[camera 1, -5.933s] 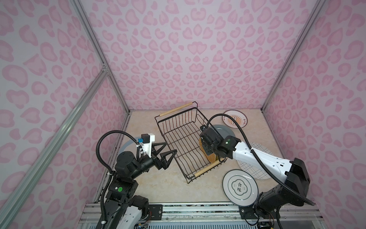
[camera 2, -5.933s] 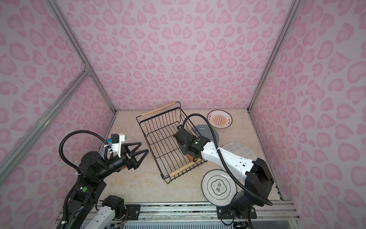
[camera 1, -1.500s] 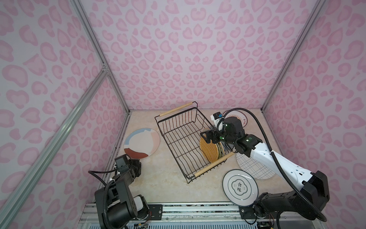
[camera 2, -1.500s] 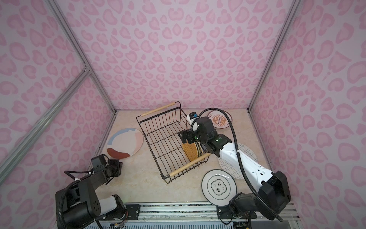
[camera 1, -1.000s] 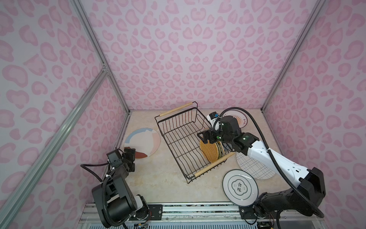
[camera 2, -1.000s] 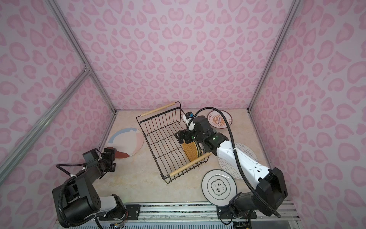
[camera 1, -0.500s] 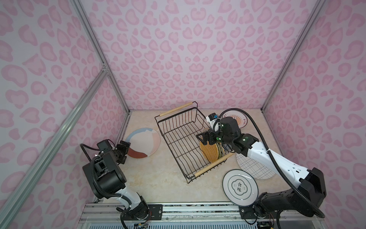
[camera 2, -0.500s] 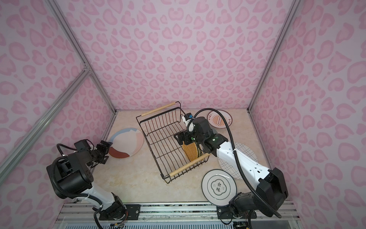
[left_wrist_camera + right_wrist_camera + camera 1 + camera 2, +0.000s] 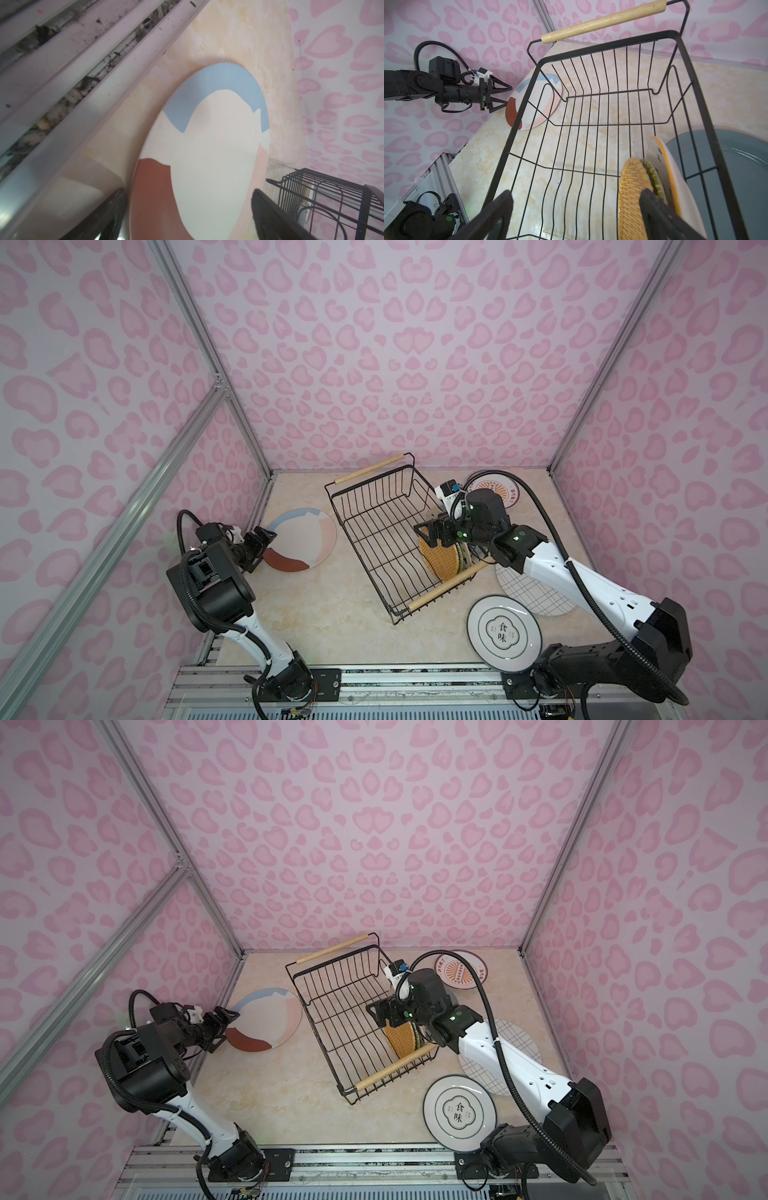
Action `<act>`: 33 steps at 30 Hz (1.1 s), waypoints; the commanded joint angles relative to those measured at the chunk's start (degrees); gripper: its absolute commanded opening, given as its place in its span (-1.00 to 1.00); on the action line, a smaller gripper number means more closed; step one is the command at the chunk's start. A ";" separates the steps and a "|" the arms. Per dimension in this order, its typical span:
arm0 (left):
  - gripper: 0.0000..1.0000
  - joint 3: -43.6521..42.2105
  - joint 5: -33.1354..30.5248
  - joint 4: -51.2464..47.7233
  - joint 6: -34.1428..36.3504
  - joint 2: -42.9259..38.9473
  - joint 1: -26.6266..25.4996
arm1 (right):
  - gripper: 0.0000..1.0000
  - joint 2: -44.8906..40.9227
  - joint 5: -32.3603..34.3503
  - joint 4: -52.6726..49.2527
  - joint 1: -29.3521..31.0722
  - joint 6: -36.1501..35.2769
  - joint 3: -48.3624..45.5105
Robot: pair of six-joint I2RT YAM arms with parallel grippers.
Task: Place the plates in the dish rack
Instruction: 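Grasp the pink-red-blue plate rim with the left gripper and tilt it up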
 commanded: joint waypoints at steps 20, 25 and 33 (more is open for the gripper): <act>0.88 -3.52 11.14 -1.77 -5.15 -3.15 -1.95 | 0.89 -0.27 -1.34 2.64 -1.03 0.68 -1.18; 0.82 -4.59 11.77 0.95 -6.92 -3.96 -2.21 | 0.89 -0.04 -1.34 2.73 -0.99 0.75 -1.21; 0.26 -5.99 11.72 6.60 -12.33 -4.23 -3.18 | 0.89 0.03 -1.43 2.77 -0.99 0.77 -1.10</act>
